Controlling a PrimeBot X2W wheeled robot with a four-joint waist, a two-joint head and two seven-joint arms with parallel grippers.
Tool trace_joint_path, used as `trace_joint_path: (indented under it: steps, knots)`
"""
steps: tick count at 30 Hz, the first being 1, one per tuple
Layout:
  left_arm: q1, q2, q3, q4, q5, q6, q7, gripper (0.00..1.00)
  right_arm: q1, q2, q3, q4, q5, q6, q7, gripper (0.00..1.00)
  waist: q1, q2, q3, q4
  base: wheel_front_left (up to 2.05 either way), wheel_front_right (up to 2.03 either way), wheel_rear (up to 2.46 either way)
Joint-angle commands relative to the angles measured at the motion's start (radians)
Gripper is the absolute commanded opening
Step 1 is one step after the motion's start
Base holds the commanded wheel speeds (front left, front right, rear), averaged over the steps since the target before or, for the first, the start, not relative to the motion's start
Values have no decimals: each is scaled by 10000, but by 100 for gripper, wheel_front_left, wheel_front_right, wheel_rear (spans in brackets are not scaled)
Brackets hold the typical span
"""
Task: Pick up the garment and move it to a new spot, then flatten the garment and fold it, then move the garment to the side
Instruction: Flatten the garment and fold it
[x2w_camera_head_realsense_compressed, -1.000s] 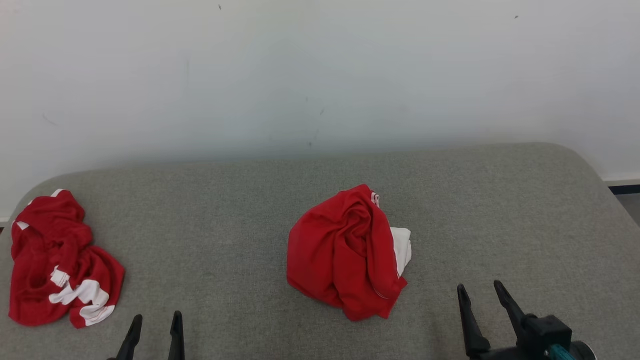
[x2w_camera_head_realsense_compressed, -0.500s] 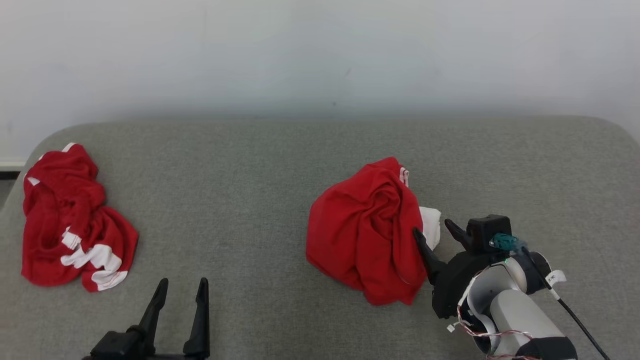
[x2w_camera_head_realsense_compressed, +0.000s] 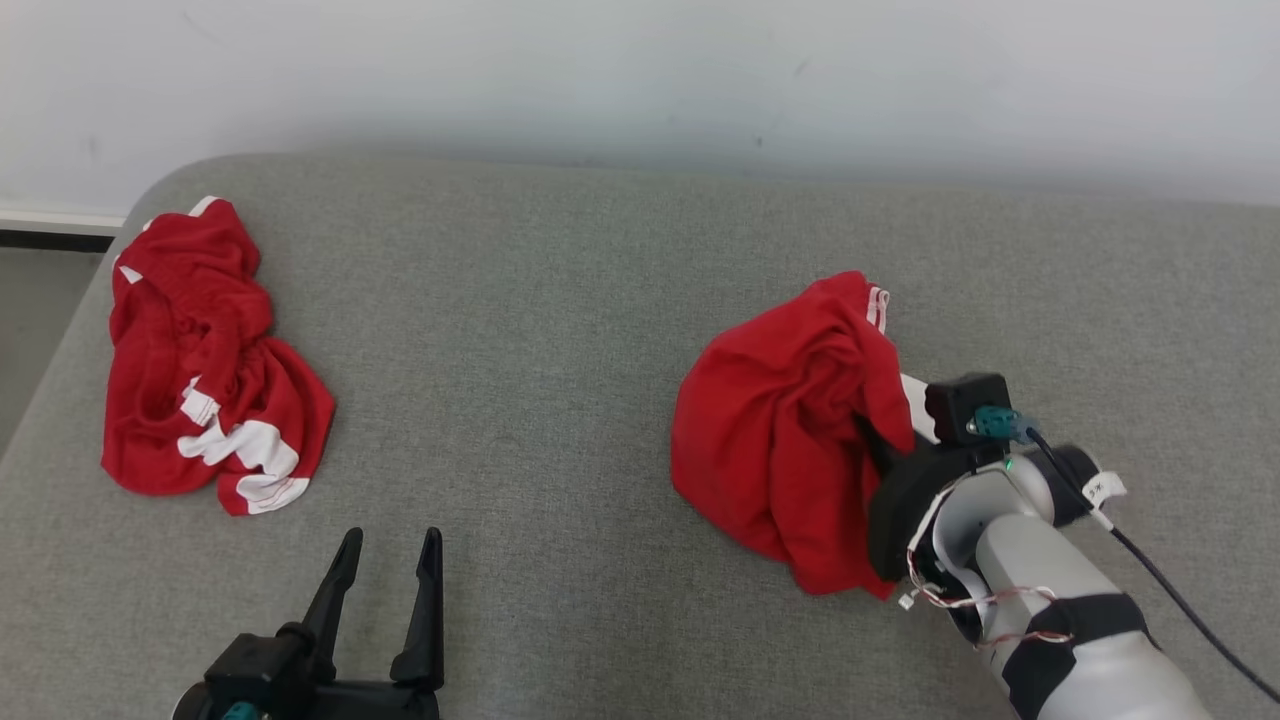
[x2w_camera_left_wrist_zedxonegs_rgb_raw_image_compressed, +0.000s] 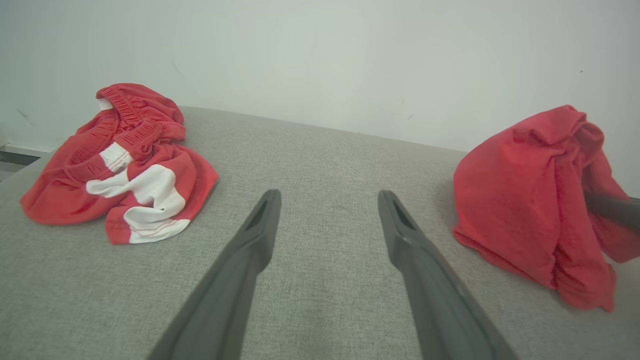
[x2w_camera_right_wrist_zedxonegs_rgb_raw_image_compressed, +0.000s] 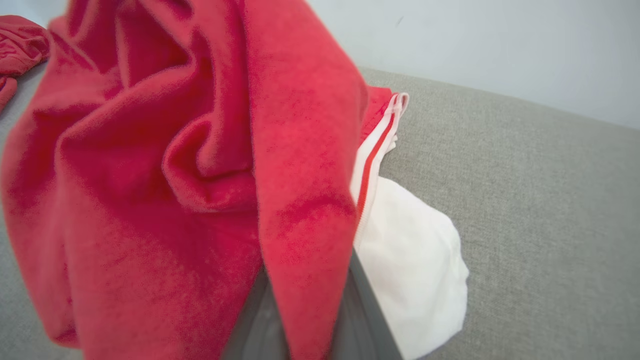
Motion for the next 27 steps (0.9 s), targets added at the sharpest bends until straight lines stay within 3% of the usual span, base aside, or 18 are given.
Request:
trace_joint_path:
  steps: [1, 12, 17, 22, 27]
  knots:
    - [-66, 0, -21, 46, -19, 52, -9, 100, -259, -86, 129, 73, -195, -25, -244, 0, -3, -2, -113, 35, 0, 0, 0]
    - [303, -1, 74, 12, 51, 73, -9, 100, -3187, 368, 2581, -316, -1105, -25, -1624, 0, -3, -2, -727, -248, 0, 0, 0]
    - [301, 1, 79, -66, 57, 65, -9, 100, -4268, 623, 2888, -887, -883, -25, -2517, 0, -3, -2, -680, -342, 0, 0, 0]
    - [217, -1, 45, -102, -32, 60, -9, 100, -4249, 569, 2318, -1854, -1063, -25, -2607, 0, -3, -2, -534, -441, 0, 0, 0]
    - [-24, 0, 55, -96, -23, 42, -9, 100, -2737, -266, 2388, -1505, -1404, -25, -2601, 0, -3, -2, -311, -662, 0, 0, 0]
